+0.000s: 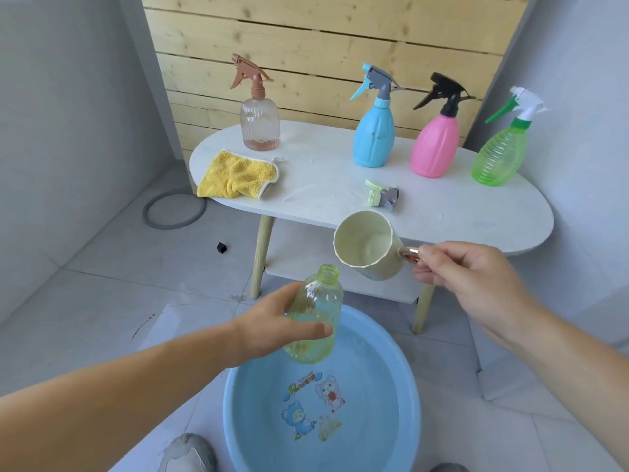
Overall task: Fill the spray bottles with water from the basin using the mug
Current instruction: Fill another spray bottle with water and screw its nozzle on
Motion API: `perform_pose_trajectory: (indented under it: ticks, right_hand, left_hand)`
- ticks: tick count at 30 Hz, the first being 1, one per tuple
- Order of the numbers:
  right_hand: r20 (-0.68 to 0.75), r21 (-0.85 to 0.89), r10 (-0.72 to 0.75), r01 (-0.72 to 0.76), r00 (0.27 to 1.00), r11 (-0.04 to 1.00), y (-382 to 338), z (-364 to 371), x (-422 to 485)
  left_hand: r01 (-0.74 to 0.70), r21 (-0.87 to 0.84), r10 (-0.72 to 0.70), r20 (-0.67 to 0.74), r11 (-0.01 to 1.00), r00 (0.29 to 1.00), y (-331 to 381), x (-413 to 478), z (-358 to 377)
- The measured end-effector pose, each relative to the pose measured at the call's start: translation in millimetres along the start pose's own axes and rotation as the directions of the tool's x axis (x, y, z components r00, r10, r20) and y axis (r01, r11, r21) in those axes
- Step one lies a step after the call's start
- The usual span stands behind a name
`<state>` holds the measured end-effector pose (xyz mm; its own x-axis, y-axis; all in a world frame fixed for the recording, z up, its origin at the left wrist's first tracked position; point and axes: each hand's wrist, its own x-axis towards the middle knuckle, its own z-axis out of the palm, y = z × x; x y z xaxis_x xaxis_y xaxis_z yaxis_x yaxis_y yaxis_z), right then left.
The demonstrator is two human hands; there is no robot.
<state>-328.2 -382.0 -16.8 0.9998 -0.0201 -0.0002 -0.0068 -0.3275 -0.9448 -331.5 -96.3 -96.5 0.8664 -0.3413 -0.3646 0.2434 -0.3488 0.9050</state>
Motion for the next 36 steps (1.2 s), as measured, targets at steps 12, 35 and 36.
perform_pose_trajectory:
  ticks: [12,35,36]
  right_hand:
    - [-0.001,-0.102,-0.217,0.216,0.976,0.971,-31,4,-14]
    - [0.0,-0.231,-0.414,0.403,0.91,0.886,-26,8,-16]
    - [0.001,-0.24,-0.423,0.411,0.906,0.88,-26,8,-16]
  left_hand:
    - [-0.024,-0.022,0.023,-0.021,0.999,1.0,4,5,1]
    - [-0.018,-0.003,0.018,-0.006,1.0,1.0,3,7,5]
    - [-0.016,-0.002,0.016,-0.006,1.0,1.0,3,6,5]
